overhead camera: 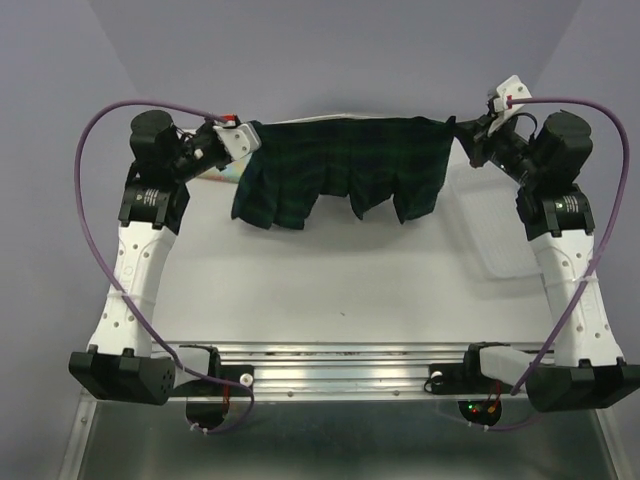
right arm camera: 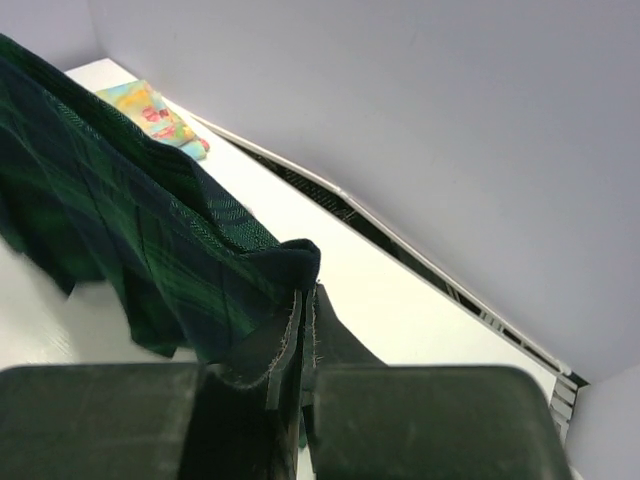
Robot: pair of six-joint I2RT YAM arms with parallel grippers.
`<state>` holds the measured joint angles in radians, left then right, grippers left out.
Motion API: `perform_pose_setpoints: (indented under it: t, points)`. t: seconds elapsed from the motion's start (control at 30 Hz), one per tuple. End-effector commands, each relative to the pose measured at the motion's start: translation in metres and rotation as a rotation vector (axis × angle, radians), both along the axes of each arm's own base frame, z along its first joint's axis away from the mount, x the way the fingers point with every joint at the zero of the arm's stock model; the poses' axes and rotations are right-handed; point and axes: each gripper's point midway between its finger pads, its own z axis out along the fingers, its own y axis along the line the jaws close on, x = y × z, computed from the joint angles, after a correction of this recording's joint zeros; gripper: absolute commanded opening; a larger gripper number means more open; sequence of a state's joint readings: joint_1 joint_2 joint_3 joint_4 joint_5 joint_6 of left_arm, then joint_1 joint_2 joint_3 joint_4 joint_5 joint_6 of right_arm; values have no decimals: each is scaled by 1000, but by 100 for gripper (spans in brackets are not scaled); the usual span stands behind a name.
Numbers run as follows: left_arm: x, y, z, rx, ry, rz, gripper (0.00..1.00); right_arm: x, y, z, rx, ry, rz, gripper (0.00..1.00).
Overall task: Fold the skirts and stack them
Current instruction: Flatten the skirt out
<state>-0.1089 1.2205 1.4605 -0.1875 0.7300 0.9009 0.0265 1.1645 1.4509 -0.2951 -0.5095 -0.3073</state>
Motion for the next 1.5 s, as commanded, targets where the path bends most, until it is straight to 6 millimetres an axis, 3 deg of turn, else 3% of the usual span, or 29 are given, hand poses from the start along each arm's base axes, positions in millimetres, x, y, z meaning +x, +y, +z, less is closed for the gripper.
perform_pose_setpoints:
  t: [0.0,0.23,0.33,0.37,0.4,0.43,0.47,0.5,0.53,0.57,0.7,0.77,0.83,0.87,0.97,1.0,1.03,1.07,1.1,1.13,1.17,1.2,1.23,1.27,1.3,1.33,1.37,1.43,1.47]
  points:
    - [35,46,-4,-71,31,239,0,23,-34,19,0,-94,-159,1]
    - [85,35,-33,-183,200,236,0,83,-30,-12,4,-27,-131,1]
    - [124,34,-35,-230,231,255,0,121,-32,-14,28,-20,-146,1]
    - [144,34,-30,-262,238,267,0,141,-33,-25,34,0,-158,1]
    - [153,33,-25,-274,233,268,0,147,-33,-3,51,-46,-159,1]
    - [161,33,-18,-285,220,271,0,153,-32,4,62,-60,-153,1]
    - [176,36,3,-313,181,288,0,167,-31,1,70,-56,-150,1]
    - [182,38,15,-332,156,300,0,168,-31,30,92,-111,-148,1]
    - [186,41,27,-346,135,307,0,171,-32,40,95,-132,-154,1]
    - [189,41,53,-358,83,302,0,172,-33,52,98,-160,-159,1]
    - [176,46,106,-394,-55,299,0,163,-38,103,126,-266,-166,1]
    - [168,50,113,-400,-85,314,0,153,-36,120,129,-301,-152,1]
    - [162,50,114,-382,-126,302,0,146,-31,121,120,-308,-124,1]
    - [159,45,91,-358,-83,283,0,141,-29,110,112,-299,-112,1]
    - [155,37,50,-297,-44,243,0,135,-20,71,49,-253,-54,1]
    - [154,35,14,-270,17,242,0,132,-17,33,21,-186,-33,1]
    - [152,34,-4,-252,42,239,0,127,-11,12,-14,-161,9,1]
    - [151,31,-50,-211,118,233,0,122,-8,-10,-38,-132,33,1]
    - [143,29,-67,-188,142,221,0,111,-5,-55,-70,-50,65,1]
    - [139,28,-88,-162,174,213,0,102,1,-79,-107,-21,118,1]
    - [127,25,-140,-130,271,201,0,93,3,-99,-126,10,140,1]
    - [114,22,-159,-69,288,175,0,77,5,-119,-150,55,166,1]
    - [103,20,-180,-19,314,154,0,63,6,-159,-220,100,205,1]
    - [78,22,-223,81,359,130,0,44,13,-184,-230,172,255,1]
    - [64,20,-242,131,377,108,0,29,16,-188,-293,140,284,1]
    - [50,21,-258,179,388,87,0,10,16,-220,-323,194,321,1]
    - [18,23,-286,235,452,48,0,-17,25,-242,-332,274,383,1]
    - [-7,27,-304,348,432,-15,0,-44,23,-254,-402,263,422,1]
    - [-27,29,-313,388,439,-45,0,-68,26,-276,-408,333,467,1]
